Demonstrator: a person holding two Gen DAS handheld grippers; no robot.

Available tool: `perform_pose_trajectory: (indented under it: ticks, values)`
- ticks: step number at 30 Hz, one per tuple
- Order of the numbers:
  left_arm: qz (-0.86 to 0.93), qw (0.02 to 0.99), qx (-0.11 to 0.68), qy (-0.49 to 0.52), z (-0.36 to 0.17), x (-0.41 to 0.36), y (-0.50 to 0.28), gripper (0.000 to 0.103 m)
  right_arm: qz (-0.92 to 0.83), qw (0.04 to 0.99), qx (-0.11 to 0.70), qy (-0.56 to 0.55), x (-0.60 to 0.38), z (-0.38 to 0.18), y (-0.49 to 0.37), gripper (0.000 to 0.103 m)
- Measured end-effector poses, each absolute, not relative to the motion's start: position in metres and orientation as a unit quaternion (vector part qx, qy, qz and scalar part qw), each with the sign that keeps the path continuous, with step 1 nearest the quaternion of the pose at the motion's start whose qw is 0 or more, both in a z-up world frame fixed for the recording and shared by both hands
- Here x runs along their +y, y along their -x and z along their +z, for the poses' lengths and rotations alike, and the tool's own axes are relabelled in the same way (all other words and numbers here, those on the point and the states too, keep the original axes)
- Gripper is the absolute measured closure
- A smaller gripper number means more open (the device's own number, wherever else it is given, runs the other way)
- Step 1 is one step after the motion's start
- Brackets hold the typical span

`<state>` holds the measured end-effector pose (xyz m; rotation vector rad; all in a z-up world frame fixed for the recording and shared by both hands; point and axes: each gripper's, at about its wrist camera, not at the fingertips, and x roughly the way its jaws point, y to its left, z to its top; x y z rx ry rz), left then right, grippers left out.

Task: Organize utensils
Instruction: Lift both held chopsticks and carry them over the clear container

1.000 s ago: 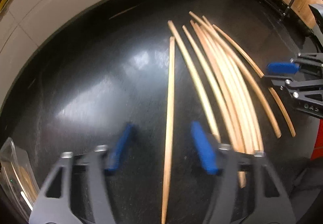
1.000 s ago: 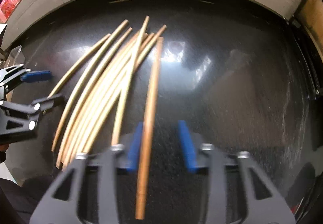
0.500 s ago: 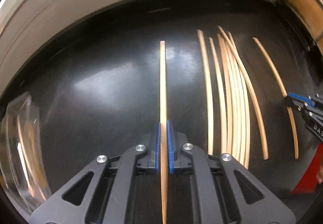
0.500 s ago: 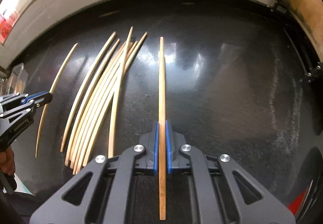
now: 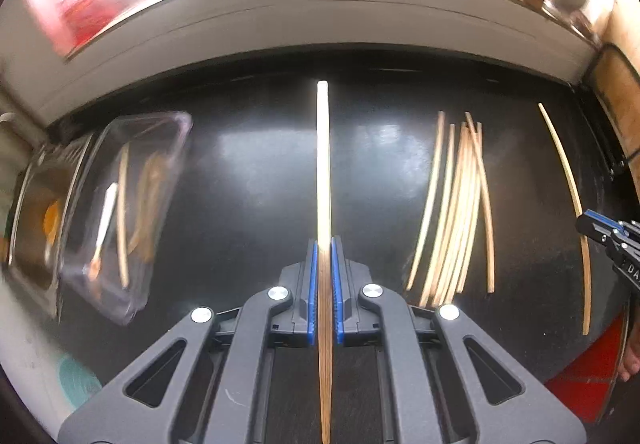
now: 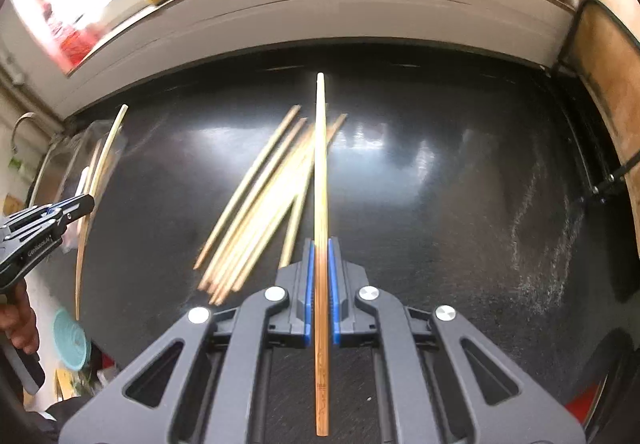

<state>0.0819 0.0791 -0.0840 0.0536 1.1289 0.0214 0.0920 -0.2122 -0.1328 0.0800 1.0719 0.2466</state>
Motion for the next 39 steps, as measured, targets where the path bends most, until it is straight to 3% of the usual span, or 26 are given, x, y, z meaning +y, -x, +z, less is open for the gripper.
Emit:
perform_pose_trajectory:
  ticks: [12,27,39]
  values:
    - [0.064,0.848,0.526,0.01,-0.062,0.184,-0.034,0.097,0.208,0.845,0.493,-0.007,-0.086,-0.094,-0.08,0.096]
    - [0.104,0.852,0.513,0.017,-0.052,0.361,-0.045,0.097,0.305,0.821,0.483,0.0,0.131,-0.072,-0.093,0.096]
    - [0.12,0.846,0.519,0.029,-0.061,0.423,-0.059,0.097,0.32,0.802,0.504,-0.007,0.218,-0.078,-0.117,0.096]
